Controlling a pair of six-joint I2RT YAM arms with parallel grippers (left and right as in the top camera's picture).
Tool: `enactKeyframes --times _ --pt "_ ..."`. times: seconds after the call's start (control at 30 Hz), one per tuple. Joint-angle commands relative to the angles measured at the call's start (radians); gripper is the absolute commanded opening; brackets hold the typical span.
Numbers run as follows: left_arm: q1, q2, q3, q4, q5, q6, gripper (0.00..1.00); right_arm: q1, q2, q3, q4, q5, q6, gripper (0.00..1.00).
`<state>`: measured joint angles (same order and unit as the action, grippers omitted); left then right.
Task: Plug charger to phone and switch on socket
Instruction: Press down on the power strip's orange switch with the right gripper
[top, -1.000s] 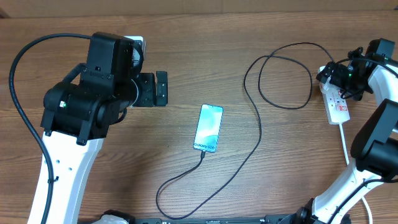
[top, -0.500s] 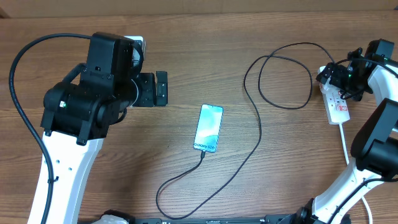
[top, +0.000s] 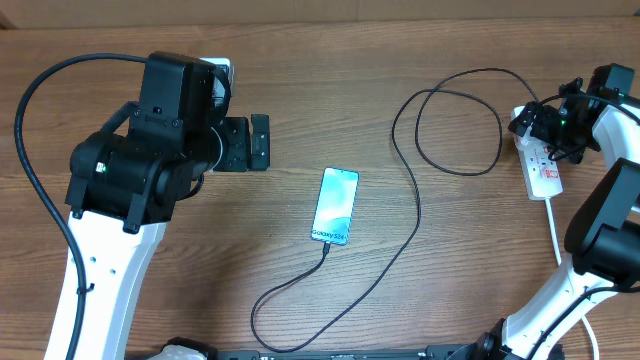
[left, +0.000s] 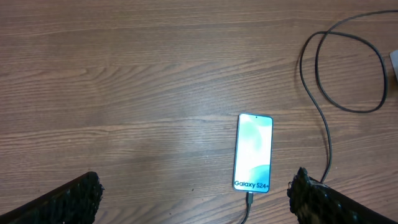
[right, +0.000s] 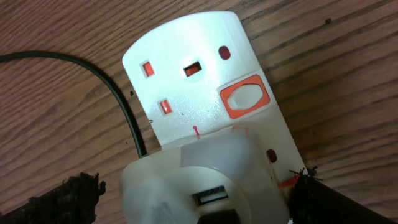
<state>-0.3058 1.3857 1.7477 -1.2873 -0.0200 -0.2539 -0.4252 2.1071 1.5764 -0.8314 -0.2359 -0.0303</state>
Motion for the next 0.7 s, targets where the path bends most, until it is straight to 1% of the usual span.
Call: enactKeyframes --times 0.0,0.67 --pt "-0.002 -0.011 0.023 0.001 -0.013 0.018 1.00 0.011 0.033 -0.007 -0.019 -0.083 0.002 1.00" --pt "-0.002 -0.011 0.023 0.001 -0.013 0.018 1.00 0.011 0.034 -0.007 -0.042 -0.150 -0.005 1.00"
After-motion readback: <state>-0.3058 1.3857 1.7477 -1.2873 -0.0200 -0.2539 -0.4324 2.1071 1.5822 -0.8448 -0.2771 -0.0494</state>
